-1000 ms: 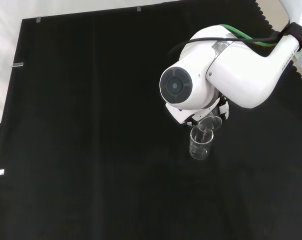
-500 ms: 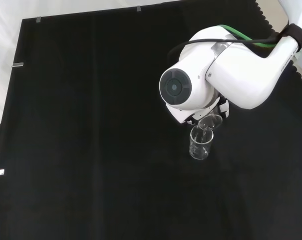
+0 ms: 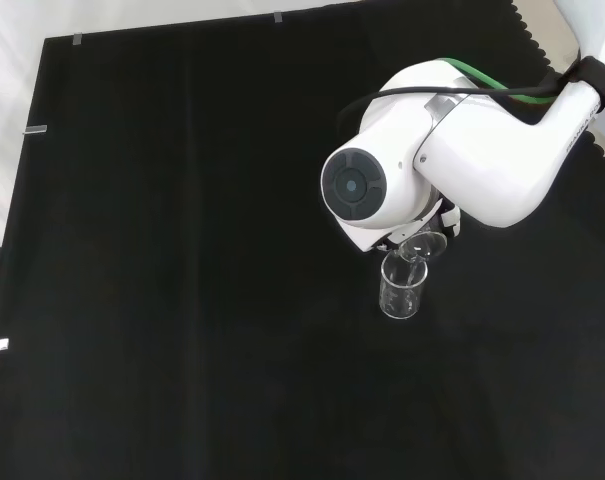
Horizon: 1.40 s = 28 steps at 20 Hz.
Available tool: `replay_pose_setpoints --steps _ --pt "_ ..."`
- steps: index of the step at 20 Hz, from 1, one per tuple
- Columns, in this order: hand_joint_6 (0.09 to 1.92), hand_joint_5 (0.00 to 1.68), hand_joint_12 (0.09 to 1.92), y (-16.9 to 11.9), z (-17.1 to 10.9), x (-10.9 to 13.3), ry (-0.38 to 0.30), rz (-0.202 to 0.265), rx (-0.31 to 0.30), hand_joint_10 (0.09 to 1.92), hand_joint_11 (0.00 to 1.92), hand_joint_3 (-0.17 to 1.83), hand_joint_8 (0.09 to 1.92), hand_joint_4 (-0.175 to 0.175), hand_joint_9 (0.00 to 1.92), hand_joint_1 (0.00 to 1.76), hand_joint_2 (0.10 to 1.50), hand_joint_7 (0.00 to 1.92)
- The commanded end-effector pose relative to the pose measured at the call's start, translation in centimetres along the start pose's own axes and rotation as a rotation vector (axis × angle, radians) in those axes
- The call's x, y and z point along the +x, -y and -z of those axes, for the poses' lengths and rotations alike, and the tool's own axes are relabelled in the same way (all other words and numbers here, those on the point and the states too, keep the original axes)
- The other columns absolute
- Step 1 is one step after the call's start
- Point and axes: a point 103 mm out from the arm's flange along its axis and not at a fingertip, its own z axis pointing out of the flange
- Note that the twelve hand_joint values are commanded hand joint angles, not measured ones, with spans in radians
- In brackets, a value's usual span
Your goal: Pour the water from the handheld beaker into the one on the table.
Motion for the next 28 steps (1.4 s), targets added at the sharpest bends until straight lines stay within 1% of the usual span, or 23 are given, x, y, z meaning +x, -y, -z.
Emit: replay_pose_setpoints --steps 1,3,9,19,23,25,28 --pt "0.33 1.44 0.70 -0.01 -0.19 -0.34 0.004 0.000 0.004 0.38 1.28 0.69 0.09 -0.175 1.45 1.44 0.56 1.64" --pt "0.33 1.44 0.70 -0.02 0.00 -0.08 0.015 -0.005 0.007 0.37 1.28 0.69 0.09 -0.175 1.45 1.44 0.56 1.64" --pt "0.33 1.44 0.70 0.00 0.00 -0.14 0.013 -0.006 0.008 0.37 1.28 0.69 0.09 -0.175 1.45 1.44 0.56 1.64" --pt "0.33 1.43 0.70 0.02 0.30 0.04 0.029 -0.016 0.015 0.37 1.28 0.69 0.09 -0.175 1.45 1.44 0.56 1.64" --pt "0.33 1.43 0.70 0.06 0.19 -0.34 0.026 -0.009 0.015 0.37 1.28 0.69 0.09 -0.175 1.45 1.44 0.56 1.64" --pt "0.33 1.43 0.70 0.06 0.50 -0.04 0.041 -0.013 0.018 0.37 1.28 0.69 0.09 -0.175 1.45 1.44 0.56 1.64" --pt "0.33 1.43 0.70 0.08 0.57 0.01 0.040 -0.012 0.019 0.37 1.28 0.69 0.09 -0.175 1.45 1.44 0.56 1.64"
